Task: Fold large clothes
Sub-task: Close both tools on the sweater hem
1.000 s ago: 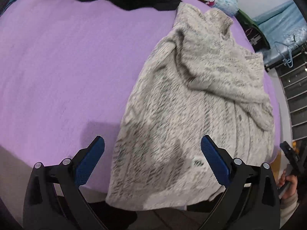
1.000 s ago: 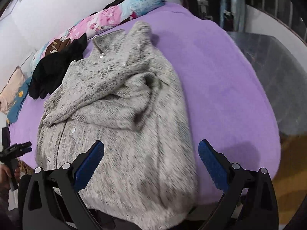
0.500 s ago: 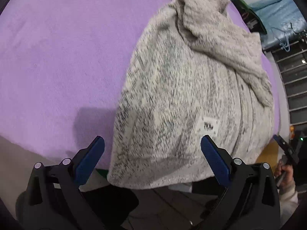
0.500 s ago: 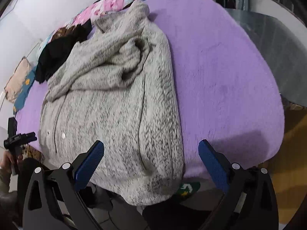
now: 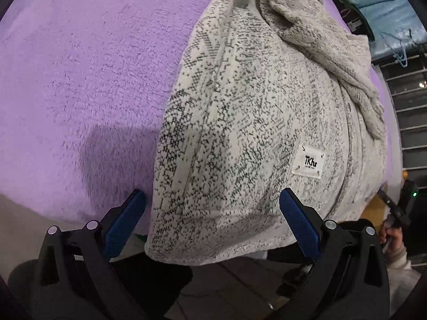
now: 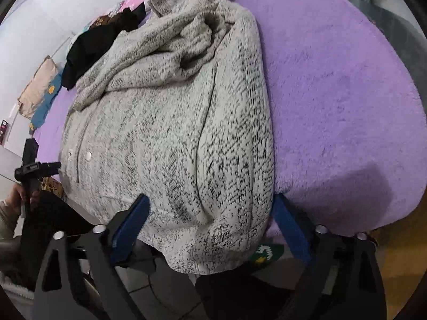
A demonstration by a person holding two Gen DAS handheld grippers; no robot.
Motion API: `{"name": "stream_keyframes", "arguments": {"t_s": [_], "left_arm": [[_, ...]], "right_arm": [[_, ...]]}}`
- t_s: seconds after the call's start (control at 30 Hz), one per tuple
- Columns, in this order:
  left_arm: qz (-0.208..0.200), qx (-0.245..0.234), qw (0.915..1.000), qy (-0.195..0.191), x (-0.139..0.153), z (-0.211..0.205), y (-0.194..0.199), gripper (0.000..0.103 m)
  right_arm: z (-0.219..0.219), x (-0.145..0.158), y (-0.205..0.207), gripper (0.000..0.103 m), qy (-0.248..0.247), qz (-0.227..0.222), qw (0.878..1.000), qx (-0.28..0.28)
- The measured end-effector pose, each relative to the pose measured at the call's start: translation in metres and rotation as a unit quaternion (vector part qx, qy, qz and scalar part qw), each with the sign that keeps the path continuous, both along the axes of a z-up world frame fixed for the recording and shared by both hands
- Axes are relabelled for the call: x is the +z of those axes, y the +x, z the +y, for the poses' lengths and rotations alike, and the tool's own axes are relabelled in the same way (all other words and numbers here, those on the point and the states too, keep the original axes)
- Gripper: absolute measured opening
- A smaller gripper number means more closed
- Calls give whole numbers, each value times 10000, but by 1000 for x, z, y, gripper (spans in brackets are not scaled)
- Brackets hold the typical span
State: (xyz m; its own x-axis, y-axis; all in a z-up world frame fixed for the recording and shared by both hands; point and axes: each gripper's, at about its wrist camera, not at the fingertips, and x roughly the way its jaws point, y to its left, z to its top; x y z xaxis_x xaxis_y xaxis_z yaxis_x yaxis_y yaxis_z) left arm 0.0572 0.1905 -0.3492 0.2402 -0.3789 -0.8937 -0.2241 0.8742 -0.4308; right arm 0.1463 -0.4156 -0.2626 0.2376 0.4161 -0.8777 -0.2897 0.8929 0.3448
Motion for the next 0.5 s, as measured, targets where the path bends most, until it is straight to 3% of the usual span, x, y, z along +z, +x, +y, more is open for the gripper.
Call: {"name": "stream_keyframes", "arguments": {"t_s": [0.17, 0.4, 0.5], "left_arm": [[-26, 101, 9997, -227, -4, 8, 1, 97], [-87, 35, 9997, -204, -2, 6, -3, 96], [-135, -8, 9996, -248, -1, -5, -2, 96]], "right_arm": [[5, -6, 0, 85, 111, 51, 9999, -33], [14, -6, 1, 84, 198, 95, 9997, -112], [19, -7, 0, 79, 90, 33, 9999, -40]]}}
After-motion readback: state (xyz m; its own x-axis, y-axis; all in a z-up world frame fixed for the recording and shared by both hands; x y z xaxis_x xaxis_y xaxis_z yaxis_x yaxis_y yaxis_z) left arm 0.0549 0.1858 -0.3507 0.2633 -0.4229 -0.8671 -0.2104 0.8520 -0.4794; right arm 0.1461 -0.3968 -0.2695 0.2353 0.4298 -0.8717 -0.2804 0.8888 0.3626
